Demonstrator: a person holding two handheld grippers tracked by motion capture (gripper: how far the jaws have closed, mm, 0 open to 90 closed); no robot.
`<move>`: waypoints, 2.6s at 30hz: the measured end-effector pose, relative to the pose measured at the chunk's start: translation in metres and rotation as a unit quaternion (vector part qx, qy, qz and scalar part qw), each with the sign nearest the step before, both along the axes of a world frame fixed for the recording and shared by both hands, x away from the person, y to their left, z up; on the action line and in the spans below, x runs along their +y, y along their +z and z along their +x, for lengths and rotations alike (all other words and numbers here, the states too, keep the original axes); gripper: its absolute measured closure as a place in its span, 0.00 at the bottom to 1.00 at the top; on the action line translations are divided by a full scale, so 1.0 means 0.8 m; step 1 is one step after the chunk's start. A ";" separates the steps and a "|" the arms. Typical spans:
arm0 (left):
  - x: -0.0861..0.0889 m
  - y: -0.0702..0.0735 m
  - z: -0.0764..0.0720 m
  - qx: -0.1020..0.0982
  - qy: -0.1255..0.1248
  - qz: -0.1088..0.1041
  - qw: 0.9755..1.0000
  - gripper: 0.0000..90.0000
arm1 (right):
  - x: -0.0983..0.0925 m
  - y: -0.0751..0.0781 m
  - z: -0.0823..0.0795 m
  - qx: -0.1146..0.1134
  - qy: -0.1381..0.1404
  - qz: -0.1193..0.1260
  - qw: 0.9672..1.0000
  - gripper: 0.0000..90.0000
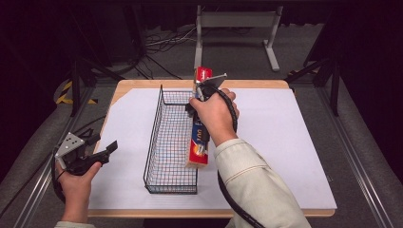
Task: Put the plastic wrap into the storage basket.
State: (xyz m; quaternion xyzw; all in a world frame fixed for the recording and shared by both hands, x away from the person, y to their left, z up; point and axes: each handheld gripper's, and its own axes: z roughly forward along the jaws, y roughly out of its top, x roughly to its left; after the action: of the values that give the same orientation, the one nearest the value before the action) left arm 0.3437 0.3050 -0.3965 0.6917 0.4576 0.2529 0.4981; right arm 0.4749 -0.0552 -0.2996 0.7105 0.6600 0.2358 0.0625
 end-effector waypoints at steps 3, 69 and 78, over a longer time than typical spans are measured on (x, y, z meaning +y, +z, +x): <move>0.000 0.000 0.000 0.000 0.000 0.000 1.000 0.28 | 0.005 -0.001 0.000 0.003 -0.002 0.008 1.000 0.45; 0.000 0.001 0.001 -0.001 -0.001 -0.001 1.000 0.28 | 0.072 -0.095 -0.016 0.030 0.003 -0.020 0.999 0.45; 0.001 0.001 0.001 -0.002 -0.001 -0.001 1.000 0.28 | 0.081 -0.100 -0.016 0.041 0.003 -0.043 0.998 0.44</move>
State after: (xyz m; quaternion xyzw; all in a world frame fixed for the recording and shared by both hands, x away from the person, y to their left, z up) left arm 0.3445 0.3054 -0.3959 0.6911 0.4564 0.2534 0.4999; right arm 0.4624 0.0092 -0.3800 0.7144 0.6734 0.1782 0.0656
